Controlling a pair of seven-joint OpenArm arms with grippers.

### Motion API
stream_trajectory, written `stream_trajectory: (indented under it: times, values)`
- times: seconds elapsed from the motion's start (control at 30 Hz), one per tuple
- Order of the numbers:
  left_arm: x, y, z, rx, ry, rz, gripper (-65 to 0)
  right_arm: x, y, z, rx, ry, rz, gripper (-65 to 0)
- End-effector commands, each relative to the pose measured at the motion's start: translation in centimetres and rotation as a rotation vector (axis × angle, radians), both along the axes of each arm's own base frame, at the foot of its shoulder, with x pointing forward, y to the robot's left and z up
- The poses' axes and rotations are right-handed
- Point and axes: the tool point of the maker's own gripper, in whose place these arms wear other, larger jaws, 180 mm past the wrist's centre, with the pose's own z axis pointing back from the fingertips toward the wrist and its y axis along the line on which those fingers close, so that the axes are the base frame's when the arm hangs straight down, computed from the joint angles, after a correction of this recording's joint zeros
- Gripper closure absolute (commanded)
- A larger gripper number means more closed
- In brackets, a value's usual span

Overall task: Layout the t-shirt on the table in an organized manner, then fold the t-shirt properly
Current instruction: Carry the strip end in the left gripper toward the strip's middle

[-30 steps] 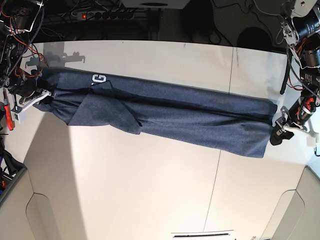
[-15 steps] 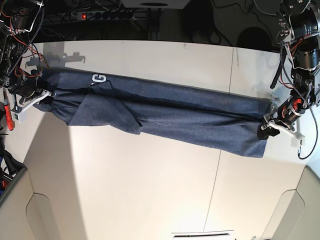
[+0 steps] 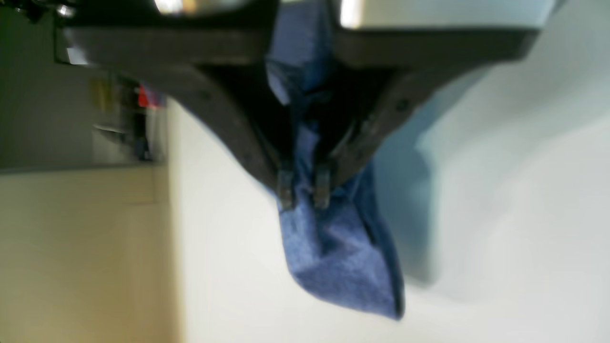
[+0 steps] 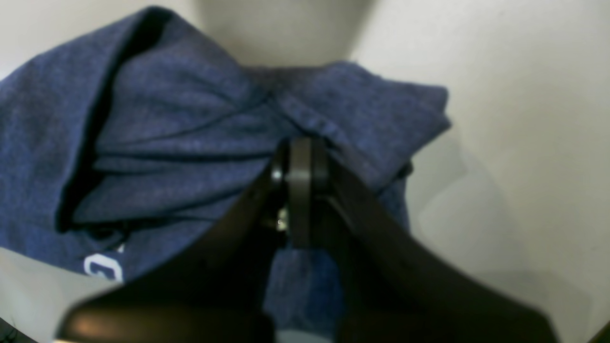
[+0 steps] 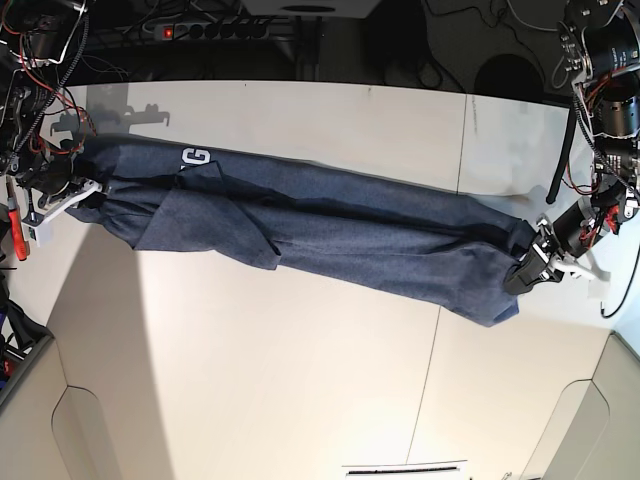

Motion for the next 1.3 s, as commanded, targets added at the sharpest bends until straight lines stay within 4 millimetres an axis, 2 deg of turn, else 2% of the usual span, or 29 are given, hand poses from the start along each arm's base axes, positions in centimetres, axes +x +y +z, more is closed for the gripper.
stream_trajectory:
  times: [0.0, 0.1, 0.17, 0.27, 0.63, 0.8, 0.9, 1.07, 1.17, 1.2, 1.27]
  values:
    - [1.4, -0.1, 2.9, -0.028, -0.086, -0.016, 0.0, 0.7, -0.8, 0.8, -0.015, -0.022, -0.007, 0.0]
    - [1.2, -3.3, 5.2, -0.162, -0.128, -0.122, 0.0, 0.7, -0.8, 0.8, -0.015, -0.022, -0.007, 0.0]
    - [0.4, -6.1, 5.5, -0.192, -0.118, -0.23, 0.0, 0.7, -0.8, 0.8, -0.015, -0.022, -0.007, 0.0]
    - [0.2, -9.6, 6.2, -0.218, -0.145, -0.302, 0.0, 0.7, -0.8, 0.8, -0.015, -0.022, -0.007, 0.0]
    - [-1.5, -22.9, 5.5, -0.352, -0.125, -0.521, 0.0, 0.7, -0.8, 0.8, -0.015, -0.022, -0.008, 0.0]
    - [-2.6, -27.6, 5.9, -0.407, -0.121, -0.596, 0.0, 0.7, -0.8, 0.8, -0.015, -0.022, -0.008, 0.0]
    - [-3.1, -29.2, 6.2, -0.429, -0.12, -0.623, 0.0, 0.7, -0.8, 0.8, -0.015, -0.022, -0.008, 0.0]
    - [-2.8, -29.4, 6.4, -0.44, -0.132, -0.605, 0.0, 0.7, -0.8, 0.8, -0.015, -0.022, -0.008, 0.0]
    - [-2.8, -29.4, 5.6, -0.389, -0.119, -0.606, 0.0, 0.7, -0.8, 0.8, -0.015, -0.023, -0.008, 0.0]
    - [-2.8, -29.4, 5.5, -0.382, -0.117, -0.607, -1.9, 0.7, -0.8, 0.8, -0.015, -0.023, -0.008, 0.0]
    - [-2.7, -29.4, 5.5, -0.383, -0.117, -0.606, -17.6, 0.7, -0.8, 0.8, -0.015, -0.023, -0.008, 0.0]
